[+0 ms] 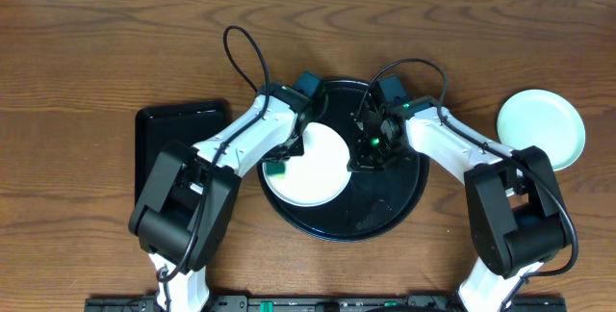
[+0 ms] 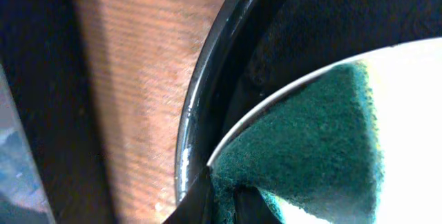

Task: Clean dirty plates on tray and stack at the side
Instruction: 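Carry the sponge with the left gripper back to the small black tray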

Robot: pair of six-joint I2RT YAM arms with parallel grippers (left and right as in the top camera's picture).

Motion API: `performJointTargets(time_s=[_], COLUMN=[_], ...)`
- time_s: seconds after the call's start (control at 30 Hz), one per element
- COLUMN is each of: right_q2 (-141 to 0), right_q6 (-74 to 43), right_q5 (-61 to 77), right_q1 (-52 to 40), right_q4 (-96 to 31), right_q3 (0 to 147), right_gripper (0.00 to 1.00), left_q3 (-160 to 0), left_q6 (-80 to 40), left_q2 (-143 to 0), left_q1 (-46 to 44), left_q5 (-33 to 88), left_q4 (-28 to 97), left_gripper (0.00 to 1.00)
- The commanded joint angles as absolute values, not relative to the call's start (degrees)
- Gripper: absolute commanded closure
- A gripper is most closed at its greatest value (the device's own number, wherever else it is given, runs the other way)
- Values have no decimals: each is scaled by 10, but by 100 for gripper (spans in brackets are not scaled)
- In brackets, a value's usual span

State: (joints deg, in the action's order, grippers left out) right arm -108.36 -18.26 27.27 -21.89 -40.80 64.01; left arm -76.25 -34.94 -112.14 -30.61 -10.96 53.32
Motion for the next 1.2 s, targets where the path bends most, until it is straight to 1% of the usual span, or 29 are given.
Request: performJointTargets(time_s=[0.0,0.3,0.43,0.7,0.93,1.03,1.17], right_q2=[-1089,-1089,-1089,-1089,-1089,-1089,-1089], right_q6=[-171,-171,-171,-171,-171,-171,-171], right_q5=[215,215,215,215,214,214,214], right_q1=[-214,-214,-214,-214,-214,-214,-214], right_q4=[-422,-420,-420,-420,-397,-390,-387], right_q3=[633,633,633,633,633,633,633], right_gripper=[99,99,99,99,99,99,99], left_q3=[-762,-762,-762,-761,-747,-731,-712], left_q6=[-357,-352,-350,-315,-264,-242,-218], left_q2=[-1101,-1000,-963,-962,-962,-962,-962], left_q1=[-294,-298,-274,-156,-37,-13,-15], left_q5=[-227,-202,-202,-195,-106,-55,-19], left_q4=[569,634,643,653,646,628,602], left_gripper=[93,93,93,93,93,93,93])
